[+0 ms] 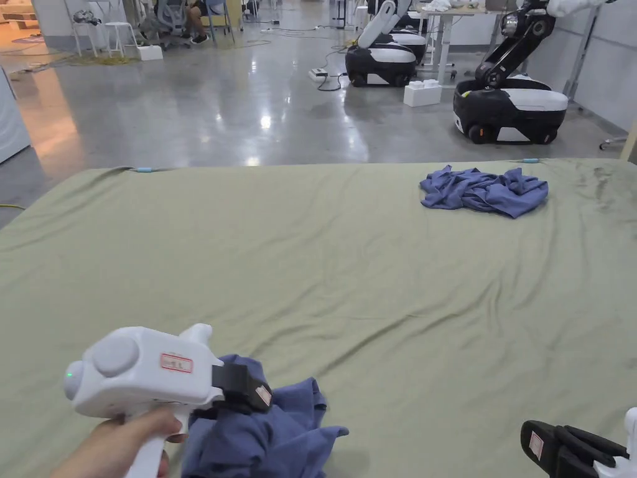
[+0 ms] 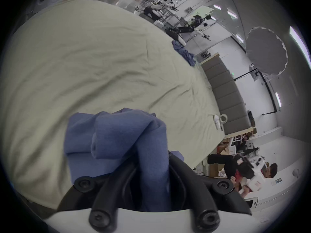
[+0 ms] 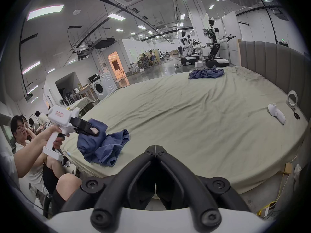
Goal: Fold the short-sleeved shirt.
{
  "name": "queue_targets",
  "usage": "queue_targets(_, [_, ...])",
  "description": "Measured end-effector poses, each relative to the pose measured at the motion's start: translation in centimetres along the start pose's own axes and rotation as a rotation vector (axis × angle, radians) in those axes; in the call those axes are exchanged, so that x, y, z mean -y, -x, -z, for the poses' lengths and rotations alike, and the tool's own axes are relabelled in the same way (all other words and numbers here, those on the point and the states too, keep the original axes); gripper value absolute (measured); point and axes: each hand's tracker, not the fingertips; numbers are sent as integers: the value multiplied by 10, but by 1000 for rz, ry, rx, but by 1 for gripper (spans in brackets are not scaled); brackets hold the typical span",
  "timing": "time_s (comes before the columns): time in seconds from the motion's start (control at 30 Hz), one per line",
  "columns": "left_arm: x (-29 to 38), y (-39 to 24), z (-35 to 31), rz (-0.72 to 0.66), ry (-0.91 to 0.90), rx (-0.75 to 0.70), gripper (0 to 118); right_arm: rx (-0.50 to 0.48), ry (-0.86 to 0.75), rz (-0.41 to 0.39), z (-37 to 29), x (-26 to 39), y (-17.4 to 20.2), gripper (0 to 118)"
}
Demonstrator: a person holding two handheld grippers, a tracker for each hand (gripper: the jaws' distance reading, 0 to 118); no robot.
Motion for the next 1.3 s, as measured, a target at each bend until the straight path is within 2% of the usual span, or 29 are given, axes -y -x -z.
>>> queue_targets(0.17, [7, -5, 43, 4, 23, -83, 12, 14, 4, 20, -4, 5, -10, 2])
queue_targets(0.33, [11, -13, 55, 30, 17, -144, 12, 19, 6, 39, -4, 9, -16, 2])
queue_targets(0.4, [10, -13, 57, 25, 13, -145, 19, 17, 10, 44, -2, 10, -17, 2])
queue_targets(0.43, [9, -9, 57, -4, 2, -102, 37, 17, 13, 44, -1, 10, -17, 2])
queue_targets(0.5, [12, -10, 57, -85, -14, 78, 88, 14, 17, 43, -1, 10, -16, 2])
queue_targets(0.53, [12, -13, 56, -81, -10, 115, 114, 13, 16, 42, 0, 10, -15, 2])
queue_targets(0.57, [12, -17, 52, -76, 5, 121, 118, 11, 14, 41, -1, 10, -14, 2])
queue_targets(0.63, [11, -27, 38, 11, -15, 93, 118, 10, 15, 37, -1, 8, -13, 2])
queue_targets(0.67, [9, -29, 29, 49, -45, 123, 118, 13, 12, 33, -1, 8, -12, 2])
queue_targets(0.8, [12, -33, -14, 35, -128, 255, 118, 15, 7, 33, -3, 5, -13, 2])
queue_targets(0.97, [15, -15, -79, 50, -286, 269, 118, 12, 8, 18, -2, 1, -9, 2])
queue_targets(1.0, [18, -10, -91, 73, -325, 259, 110, 9, 8, 15, -1, 0, -7, 2])
queue_targets(1.03, [23, -12, -103, 139, -367, 224, 62, 4, 7, 13, 0, -1, -5, 2])
queue_targets(1.07, [29, -10, -115, 206, -415, 146, 0, 2, 8, 11, 2, -2, -3, 2])
queue_targets(1.13, [45, -12, -132, 360, -477, -131, 0, -5, 7, 6, 4, -3, 1, 2])
queue_targets(1.17, [40, -8, -126, 325, -514, -166, 0, -9, 7, 5, 5, -3, 3, 2])
queue_targets(1.2, [40, -1, -122, 342, -503, -104, 0, -14, 6, 4, 7, -3, 5, 2])
queue_targets(1.23, [44, 4, -118, 299, -555, -60, 0, -16, 5, 2, 8, -3, 7, 2])
queue_targets(1.3, [68, 20, -115, 300, -543, -135, 0, -22, 7, -4, 11, -5, 11, 2])
